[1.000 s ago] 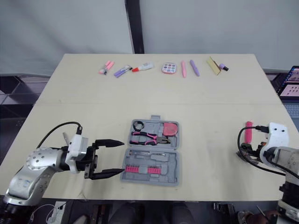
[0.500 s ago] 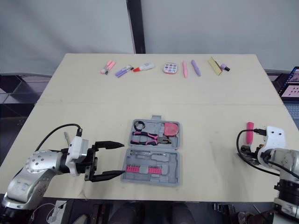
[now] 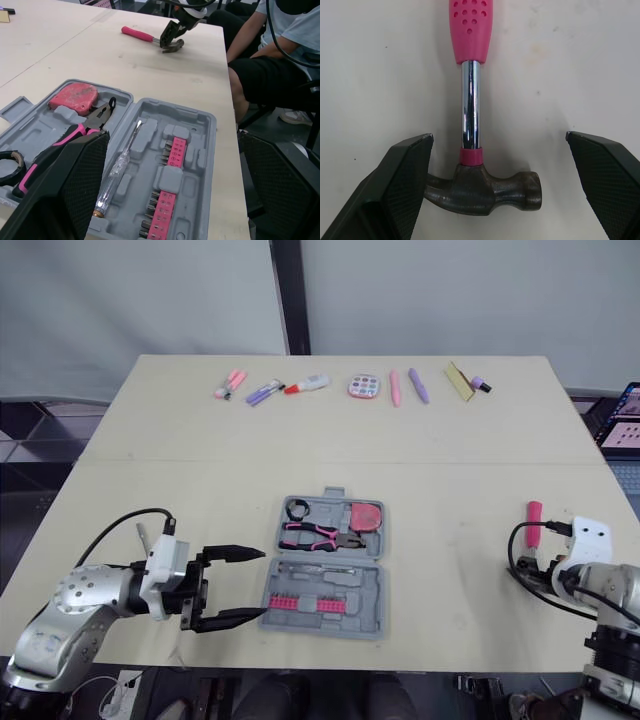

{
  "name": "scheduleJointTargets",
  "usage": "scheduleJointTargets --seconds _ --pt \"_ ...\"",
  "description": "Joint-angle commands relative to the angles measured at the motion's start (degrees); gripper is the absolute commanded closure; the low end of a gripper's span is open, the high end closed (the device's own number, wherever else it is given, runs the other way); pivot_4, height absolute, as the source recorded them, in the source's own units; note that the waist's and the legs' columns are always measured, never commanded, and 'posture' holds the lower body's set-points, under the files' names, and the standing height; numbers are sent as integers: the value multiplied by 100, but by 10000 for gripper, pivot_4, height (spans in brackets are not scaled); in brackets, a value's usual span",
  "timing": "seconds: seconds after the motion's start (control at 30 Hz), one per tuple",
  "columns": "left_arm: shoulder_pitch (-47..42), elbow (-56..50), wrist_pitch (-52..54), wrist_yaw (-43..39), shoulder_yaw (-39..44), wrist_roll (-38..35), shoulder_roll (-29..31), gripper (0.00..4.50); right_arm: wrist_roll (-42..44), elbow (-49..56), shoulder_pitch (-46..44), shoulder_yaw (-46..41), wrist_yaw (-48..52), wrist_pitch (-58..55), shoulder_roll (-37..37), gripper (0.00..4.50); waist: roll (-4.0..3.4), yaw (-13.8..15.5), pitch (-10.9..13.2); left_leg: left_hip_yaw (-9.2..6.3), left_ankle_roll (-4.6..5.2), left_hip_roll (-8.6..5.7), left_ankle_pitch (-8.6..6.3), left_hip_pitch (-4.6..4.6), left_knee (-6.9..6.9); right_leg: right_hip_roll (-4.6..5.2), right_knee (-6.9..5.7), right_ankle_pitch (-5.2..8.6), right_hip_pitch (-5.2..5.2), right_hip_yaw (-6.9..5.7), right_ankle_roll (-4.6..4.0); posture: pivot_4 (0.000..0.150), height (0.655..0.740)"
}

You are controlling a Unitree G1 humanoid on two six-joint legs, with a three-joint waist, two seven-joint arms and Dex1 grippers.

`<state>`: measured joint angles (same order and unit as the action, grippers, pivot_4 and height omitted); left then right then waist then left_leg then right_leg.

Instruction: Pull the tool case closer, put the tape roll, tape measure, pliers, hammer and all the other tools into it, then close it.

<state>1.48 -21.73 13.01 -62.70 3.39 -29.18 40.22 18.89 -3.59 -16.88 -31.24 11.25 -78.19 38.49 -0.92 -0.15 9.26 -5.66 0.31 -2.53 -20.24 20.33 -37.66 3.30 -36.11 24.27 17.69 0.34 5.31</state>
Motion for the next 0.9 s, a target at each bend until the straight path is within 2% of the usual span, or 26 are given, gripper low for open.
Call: scheduleJointTargets --seconds 0.03,0.07,0.27,0.33,0.67,0.8,0.9 --pt "26 -134 -79 -13 109 -70 40 0 -98 -27 15 -93 -95 -95 -27 5154 0 1 0 0 0 0 0 0 0 0 0 0 0 0 0 1500 7336" --pt "25 -134 -79 -13 110 -69 40 0 -98 -28 12 -93 -97 -111 -27 7373 0 1 0 0 0 0 0 0 0 0 0 0 0 0 0 1500 7336" --pt "25 -132 -73 0 105 -63 36 0 -110 11 37 -152 -129 -231 -52 36335 0 21 0 -3 0 -2 0 0 -2 1 -3 0 0 -1 0 1500 7336" --pt "29 -122 -75 -1 98 -60 31 0 -110 78 83 -199 -133 -286 -72 44458 3 27 -1 -5 3 -4 -1 1 -5 3 -8 0 0 0 0 1500 7336" --pt "50 64 -47 -23 138 -129 -13 0 -68 497 78 -298 -109 -449 -88 44458 0 7 -1 -7 4 -6 -2 2 -6 3 -8 0 0 0 0 1500 7336" --pt "43 240 -25 -93 285 -213 48 0 94 1086 52 6 140 -747 247 44458 -12 3 3 -3 4 -5 -2 2 -6 3 -8 0 3 0 0 1500 7336" --pt "41 368 12 -255 465 -306 183 0 442 1815 91 554 532 -1299 850 44458 -36 4 1 4 4 -6 -2 26 -14 4 -25 0 35 4 0 1500 7336"
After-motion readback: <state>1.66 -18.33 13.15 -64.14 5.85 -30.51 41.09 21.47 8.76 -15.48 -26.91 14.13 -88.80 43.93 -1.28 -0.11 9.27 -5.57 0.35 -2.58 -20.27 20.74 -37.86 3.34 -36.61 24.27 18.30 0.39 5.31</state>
